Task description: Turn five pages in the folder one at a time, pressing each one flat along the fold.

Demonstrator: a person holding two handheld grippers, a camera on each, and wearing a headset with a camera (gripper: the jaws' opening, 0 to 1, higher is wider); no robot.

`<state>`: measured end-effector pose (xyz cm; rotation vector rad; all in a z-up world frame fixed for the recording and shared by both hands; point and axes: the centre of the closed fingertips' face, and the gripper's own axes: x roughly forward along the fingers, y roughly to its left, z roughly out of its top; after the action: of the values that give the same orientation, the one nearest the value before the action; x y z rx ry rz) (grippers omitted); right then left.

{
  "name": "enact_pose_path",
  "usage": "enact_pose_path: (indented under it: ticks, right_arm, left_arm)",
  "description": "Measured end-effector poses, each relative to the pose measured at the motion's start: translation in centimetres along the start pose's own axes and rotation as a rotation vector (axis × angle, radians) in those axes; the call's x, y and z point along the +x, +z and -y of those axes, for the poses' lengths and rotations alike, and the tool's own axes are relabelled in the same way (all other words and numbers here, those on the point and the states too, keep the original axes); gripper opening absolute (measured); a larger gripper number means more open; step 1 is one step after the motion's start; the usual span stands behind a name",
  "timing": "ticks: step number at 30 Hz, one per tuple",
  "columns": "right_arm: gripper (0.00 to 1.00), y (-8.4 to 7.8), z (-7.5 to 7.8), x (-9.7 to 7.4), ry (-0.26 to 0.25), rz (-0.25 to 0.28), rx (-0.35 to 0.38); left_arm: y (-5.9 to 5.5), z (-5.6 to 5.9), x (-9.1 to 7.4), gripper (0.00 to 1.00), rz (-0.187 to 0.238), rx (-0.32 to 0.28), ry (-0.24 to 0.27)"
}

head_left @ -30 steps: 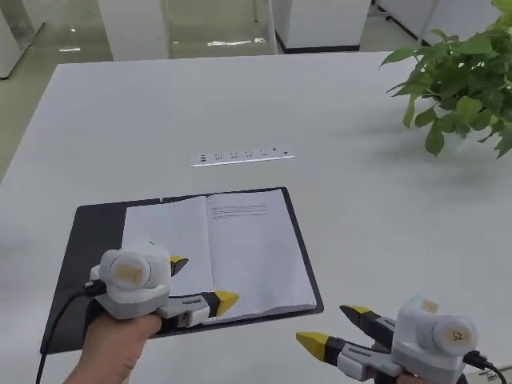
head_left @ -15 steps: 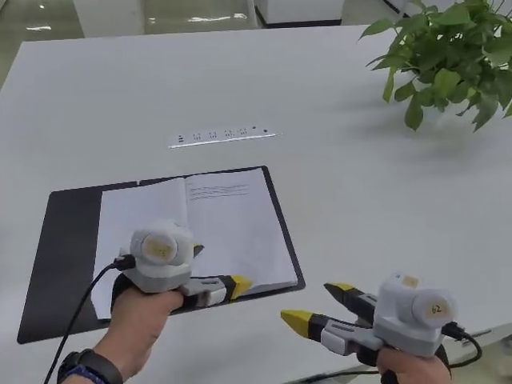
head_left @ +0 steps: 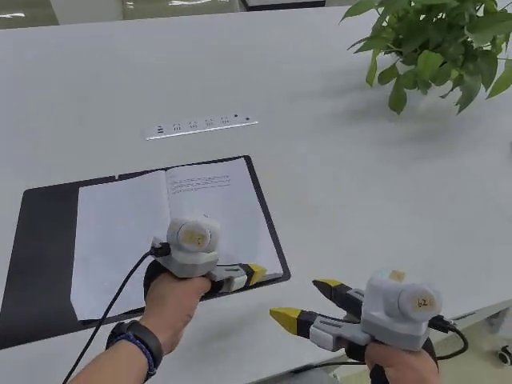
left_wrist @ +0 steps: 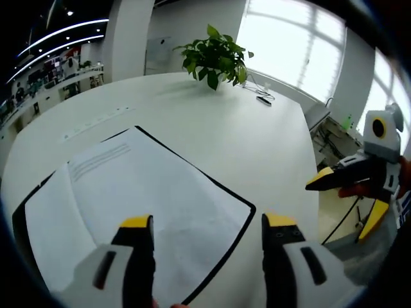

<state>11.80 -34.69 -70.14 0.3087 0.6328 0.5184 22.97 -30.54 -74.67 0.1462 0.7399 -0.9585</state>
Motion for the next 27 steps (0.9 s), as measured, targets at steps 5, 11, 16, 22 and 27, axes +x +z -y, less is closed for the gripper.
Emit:
enact_pose_path:
  ticks: [5, 11, 16, 22, 27]
  right_arm:
    - [0.65, -0.4, 0.3, -0.2, -0.002, -0.008, 0.011]
    - [0.64, -0.5, 0.5, 0.0, 0.006, -0.028, 0.01]
    - [0.64, -0.2, 0.6, 0.2, 0.012, -0.027, 0.01]
    - [0.64, -0.3, 0.6, 0.7, 0.018, -0.045, -0.004]
    - [0.63, -0.2, 0.6, 1.5, 0.022, -0.046, -0.002]
  left_arm:
    - [-0.5, -0.3, 1.4, 0.71, -0.031, 0.032, 0.023]
    - [-0.6, -1.1, 2.7, 0.72, -0.043, 0.069, 0.067]
    - [-2.2, -1.4, 3.0, 0.75, -0.095, 0.107, 0.087]
    - [-2.0, -1.9, 2.7, 0.7, -0.079, 0.102, 0.089]
    - [-1.9, -2.1, 2.5, 0.67, -0.07, 0.1, 0.079]
